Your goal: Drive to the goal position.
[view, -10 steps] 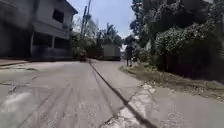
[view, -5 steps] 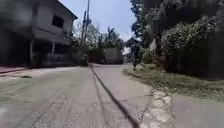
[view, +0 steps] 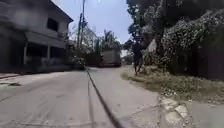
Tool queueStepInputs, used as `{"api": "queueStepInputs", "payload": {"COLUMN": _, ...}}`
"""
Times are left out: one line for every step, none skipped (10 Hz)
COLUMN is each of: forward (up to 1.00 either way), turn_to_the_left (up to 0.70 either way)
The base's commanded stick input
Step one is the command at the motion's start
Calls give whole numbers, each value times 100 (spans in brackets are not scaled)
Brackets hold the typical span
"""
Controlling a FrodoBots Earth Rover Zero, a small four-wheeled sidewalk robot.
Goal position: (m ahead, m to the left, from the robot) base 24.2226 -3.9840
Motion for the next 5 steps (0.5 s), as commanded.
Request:
{"api": "queueStepInputs", "payload": {"forward": 100, "turn_to_the_left": 0}}
{"api": "queueStepInputs", "payload": {"forward": 100, "turn_to_the_left": 0}}
{"api": "queueStepInputs", "payload": {"forward": 100, "turn_to_the_left": 0}}
{"api": "queueStepInputs", "payload": {"forward": 100, "turn_to_the_left": 0}}
{"api": "queueStepInputs", "payload": {"forward": 100, "turn_to_the_left": 0}}
